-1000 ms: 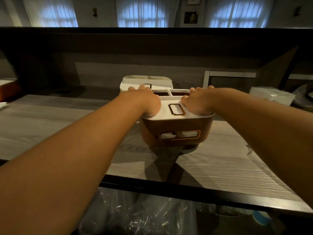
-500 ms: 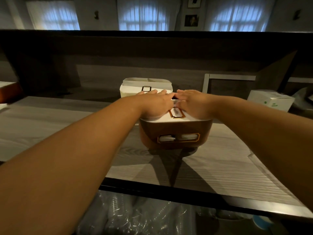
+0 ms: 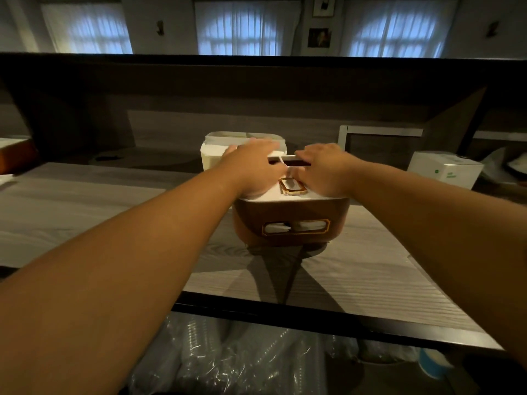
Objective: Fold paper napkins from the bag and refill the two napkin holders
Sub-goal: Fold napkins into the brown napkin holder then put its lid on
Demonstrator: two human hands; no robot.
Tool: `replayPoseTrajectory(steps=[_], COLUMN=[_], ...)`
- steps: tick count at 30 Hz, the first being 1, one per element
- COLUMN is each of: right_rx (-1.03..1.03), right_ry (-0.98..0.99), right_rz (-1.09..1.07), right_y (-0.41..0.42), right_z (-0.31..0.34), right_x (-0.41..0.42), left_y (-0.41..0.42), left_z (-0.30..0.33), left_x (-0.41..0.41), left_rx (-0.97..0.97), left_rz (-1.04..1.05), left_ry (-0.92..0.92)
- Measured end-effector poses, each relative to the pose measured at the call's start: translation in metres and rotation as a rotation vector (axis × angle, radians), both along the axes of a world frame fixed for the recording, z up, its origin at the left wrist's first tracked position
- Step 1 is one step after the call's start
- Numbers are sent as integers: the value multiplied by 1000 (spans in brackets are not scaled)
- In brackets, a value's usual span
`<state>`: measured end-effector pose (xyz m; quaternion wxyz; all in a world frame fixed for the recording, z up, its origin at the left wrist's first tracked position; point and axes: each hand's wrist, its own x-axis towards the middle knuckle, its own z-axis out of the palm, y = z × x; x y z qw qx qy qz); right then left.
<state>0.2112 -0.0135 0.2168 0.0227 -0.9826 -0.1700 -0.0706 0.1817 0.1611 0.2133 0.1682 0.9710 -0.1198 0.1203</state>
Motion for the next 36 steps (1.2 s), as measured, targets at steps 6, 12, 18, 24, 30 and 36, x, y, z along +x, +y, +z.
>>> replayPoseTrajectory(steps=[6, 12, 18, 24, 30, 36], right_rx=[388, 549, 511, 536, 582, 601], right_ry=[-116, 18, -65, -90, -134, -162], right_rz=[-142, -95, -127, -223, -311, -359], right_y=[-12, -17, -24, -41, -68, -85], right_z=[3, -20, -29, -34, -36, -33], right_x=[-16, -37, -40, -23, -2, 32], left_y=[14, -1, -13, -27, -52, -83], left_z=[-1, -24, -30, -42, -38, -29], left_x=[-16, -36, -39, -20, 10, 58], left_rx=[-661, -688, -593, -287, -186, -95], left_rz=[334, 342, 340, 171, 15, 46], left_ry=[-55, 68, -56, -444, -366, -297])
